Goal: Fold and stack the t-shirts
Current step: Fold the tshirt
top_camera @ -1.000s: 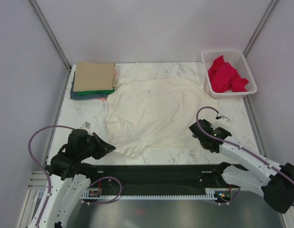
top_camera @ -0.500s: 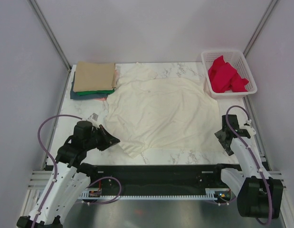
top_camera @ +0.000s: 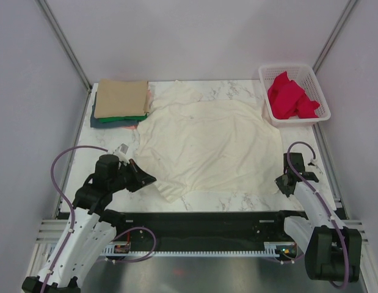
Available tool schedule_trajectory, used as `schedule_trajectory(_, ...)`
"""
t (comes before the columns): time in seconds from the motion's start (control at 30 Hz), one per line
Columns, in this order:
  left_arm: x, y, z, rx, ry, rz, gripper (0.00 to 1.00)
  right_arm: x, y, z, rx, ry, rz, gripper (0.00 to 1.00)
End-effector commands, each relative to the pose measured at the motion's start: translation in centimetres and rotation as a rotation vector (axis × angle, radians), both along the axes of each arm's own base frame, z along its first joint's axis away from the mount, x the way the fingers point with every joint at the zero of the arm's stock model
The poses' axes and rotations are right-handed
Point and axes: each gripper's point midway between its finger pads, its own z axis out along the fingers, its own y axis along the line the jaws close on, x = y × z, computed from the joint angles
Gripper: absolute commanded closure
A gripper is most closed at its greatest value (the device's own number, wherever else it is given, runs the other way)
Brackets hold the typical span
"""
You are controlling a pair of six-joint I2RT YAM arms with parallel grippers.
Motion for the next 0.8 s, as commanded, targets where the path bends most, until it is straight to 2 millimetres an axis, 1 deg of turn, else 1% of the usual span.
schedule_trajectory(0.0,0.4,-0.5,0.9,-0.007,-0.066,-0.048,0.98,0.1,0.4,-0.2,0.02,-0.02,0.011,0.95)
schedule_trajectory(0.03,0.3,-0.4,0.8,-0.004,-0.064,-0.043,0.98,0.1,0.5,0.0,0.022,-0.024,0.014,0.97)
schedule_trajectory(0.07,0.3,-0.4,0.9,-0.007,-0.068,-0.043,0.98,0.3,0.6,0.4,0.024,-0.038,0.021,1.0)
schedule_trajectory(0.13,0.1,-0.4,1.4,-0.012,-0.07,-0.044,0.98,0.5,0.6,1.4,0.022,-0.049,0.041,1.0)
schedule_trajectory(0.17,-0.2,-0.4,1.4,-0.011,-0.057,-0.045,0.98,0.7,0.6,2.1,0.02,-0.071,0.046,1.0)
schedule_trajectory(0.23,-0.6,-0.4,2.5,-0.024,-0.062,-0.05,0.98,0.9,0.5,3.8,0.009,-0.09,0.051,1.0)
schedule_trajectory(0.27,-1.0,-0.3,2.7,-0.024,-0.059,-0.047,0.98,1.1,0.4,4.8,-0.001,-0.115,0.056,1.0)
schedule_trajectory(0.3,-1.1,-0.2,3.5,-0.034,-0.073,-0.041,0.98,1.2,0.2,6.1,-0.014,-0.129,0.06,1.0)
schedule_trajectory(0.37,-1.8,0.0,3.8,-0.034,-0.065,-0.035,0.98,1.0,-0.2,7.7,-0.044,-0.152,0.065,1.0)
schedule_trajectory(0.4,-2.1,0.1,4.4,-0.039,-0.078,-0.035,0.98,0.9,-0.2,8.5,-0.045,-0.163,0.07,1.0)
schedule_trajectory(0.43,-2.4,0.2,4.5,-0.036,-0.071,-0.033,0.98,0.9,0.0,9.0,-0.041,-0.187,0.084,1.0)
schedule_trajectory(0.47,-2.6,0.3,4.8,-0.033,-0.071,-0.03,0.98,0.6,0.1,9.2,-0.036,-0.19,0.089,1.0)
schedule_trajectory(0.6,-4.3,1.0,4.0,-0.015,-0.025,-0.015,0.98,0.0,1.5,8.9,0.025,-0.214,0.129,1.0)
schedule_trajectory(0.7,-5.4,1.4,3.6,-0.007,0.007,-0.008,0.98,-0.5,2.1,9.3,0.047,-0.239,0.146,1.0)
schedule_trajectory(0.77,-5.8,1.5,4.3,-0.016,-0.012,-0.013,0.98,-0.8,2.1,9.9,0.046,-0.264,0.147,1.0)
